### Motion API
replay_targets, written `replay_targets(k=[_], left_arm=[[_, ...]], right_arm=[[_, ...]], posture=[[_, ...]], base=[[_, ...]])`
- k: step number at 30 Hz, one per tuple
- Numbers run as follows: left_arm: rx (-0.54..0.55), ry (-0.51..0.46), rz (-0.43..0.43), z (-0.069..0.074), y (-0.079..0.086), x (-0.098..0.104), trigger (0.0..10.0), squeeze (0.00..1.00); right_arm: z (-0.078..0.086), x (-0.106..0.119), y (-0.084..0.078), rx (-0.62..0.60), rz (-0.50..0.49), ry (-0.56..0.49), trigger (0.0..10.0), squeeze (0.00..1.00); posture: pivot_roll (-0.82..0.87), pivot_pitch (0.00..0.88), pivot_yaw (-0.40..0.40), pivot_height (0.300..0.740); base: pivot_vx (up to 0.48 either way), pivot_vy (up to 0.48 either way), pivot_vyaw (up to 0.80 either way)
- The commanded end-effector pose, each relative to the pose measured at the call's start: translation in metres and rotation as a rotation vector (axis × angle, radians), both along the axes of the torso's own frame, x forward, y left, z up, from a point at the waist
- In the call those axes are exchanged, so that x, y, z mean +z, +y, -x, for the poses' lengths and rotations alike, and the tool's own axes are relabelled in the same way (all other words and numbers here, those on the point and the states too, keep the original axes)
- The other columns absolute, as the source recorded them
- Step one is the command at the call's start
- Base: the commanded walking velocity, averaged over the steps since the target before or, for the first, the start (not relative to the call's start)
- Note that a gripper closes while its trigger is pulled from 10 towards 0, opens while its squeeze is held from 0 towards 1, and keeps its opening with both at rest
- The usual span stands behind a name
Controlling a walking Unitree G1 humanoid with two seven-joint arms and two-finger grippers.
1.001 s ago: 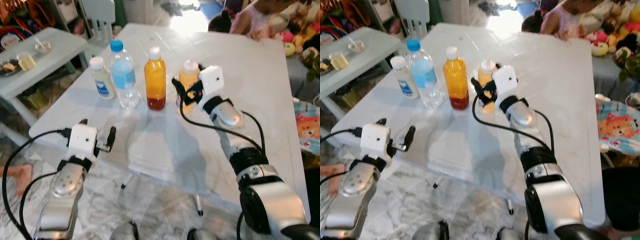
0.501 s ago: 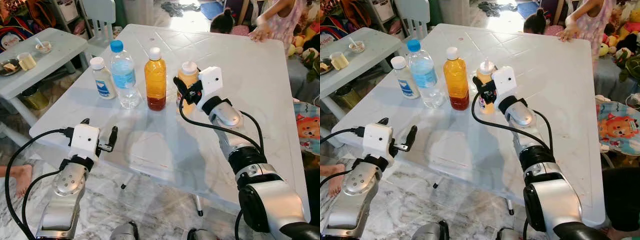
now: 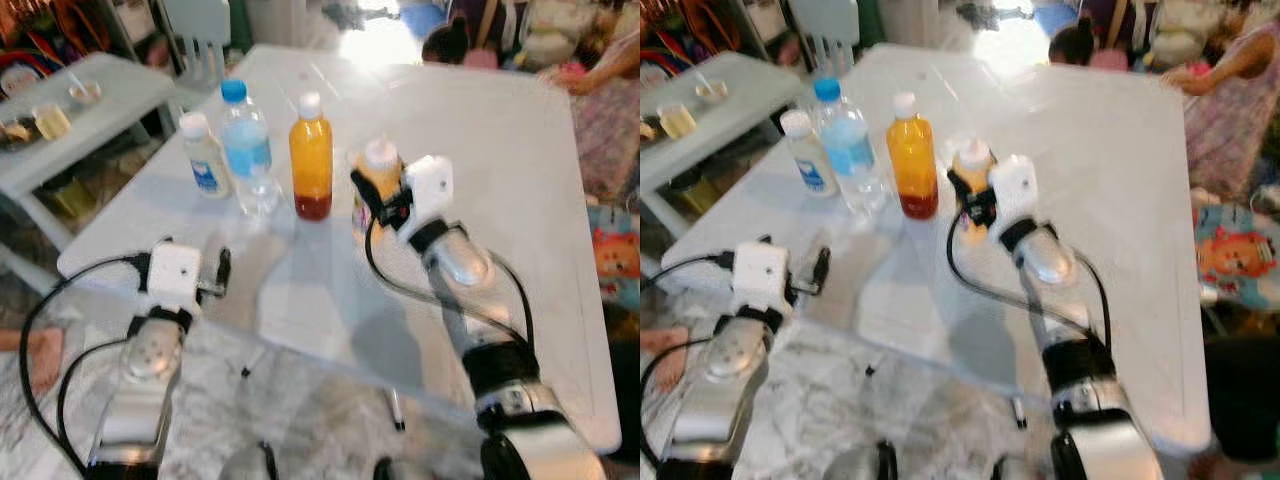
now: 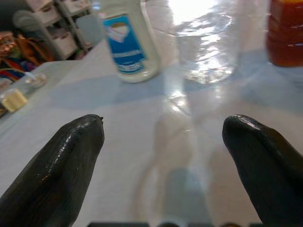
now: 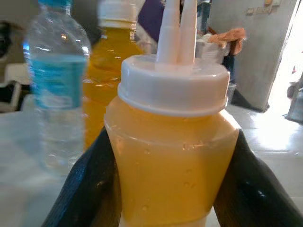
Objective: Restocking fridge
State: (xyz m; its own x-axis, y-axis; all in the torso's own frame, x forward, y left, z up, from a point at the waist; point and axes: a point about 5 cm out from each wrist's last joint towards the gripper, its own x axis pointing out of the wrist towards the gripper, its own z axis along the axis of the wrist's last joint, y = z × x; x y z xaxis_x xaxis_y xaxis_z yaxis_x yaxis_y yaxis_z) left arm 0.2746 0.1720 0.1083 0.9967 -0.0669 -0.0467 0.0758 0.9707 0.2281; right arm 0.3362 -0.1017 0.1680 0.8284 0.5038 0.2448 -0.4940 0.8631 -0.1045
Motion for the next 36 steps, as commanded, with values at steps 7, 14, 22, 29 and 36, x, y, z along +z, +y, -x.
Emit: replay_targets(k=[7,14,22,29,36], left_arm=[[0.022,-0.018,0.012,-0.015,-0.001,0.002,10.0,0.00],[0.026,-0.050,0.021,-0.021,-0.005,0.006,10.0,0.00],[0.035,-0.060,0.034,-0.021,-0.007,0.005,10.0,0.00],[0.038,-0.069,0.031,-0.027,-0.005,0.007,10.0,0.00],[0.050,-0.092,0.016,-0.030,0.000,0.012,10.0,0.00]], right_arm=[[0.025,-0.020,0.007,0.008,-0.077,0.174,10.0,0.00],[0.028,-0.004,0.001,-0.080,-0.058,0.113,10.0,0.00],[0.034,-0.007,-0.007,-0.192,-0.067,0.135,10.0,0.00],[0.040,-0.010,-0.007,-0.194,-0.081,0.126,10.0,0.00],[0.032,-0.011,-0.009,-0.201,-0.082,0.127,10.0,0.00]], posture=[[0.00,0.043,0.052,0.740],[-0.03,0.037,0.038,0.740],[-0.05,0.043,0.029,0.740],[-0.03,0.028,0.031,0.740],[0.00,0.016,0.028,0.740]], base=[[0.000,0.000,0.00],[0.000,0.000,0.00],[-0.122,0.000,0.00],[-0.265,0.000,0.51],[-0.266,0.000,0.78]])
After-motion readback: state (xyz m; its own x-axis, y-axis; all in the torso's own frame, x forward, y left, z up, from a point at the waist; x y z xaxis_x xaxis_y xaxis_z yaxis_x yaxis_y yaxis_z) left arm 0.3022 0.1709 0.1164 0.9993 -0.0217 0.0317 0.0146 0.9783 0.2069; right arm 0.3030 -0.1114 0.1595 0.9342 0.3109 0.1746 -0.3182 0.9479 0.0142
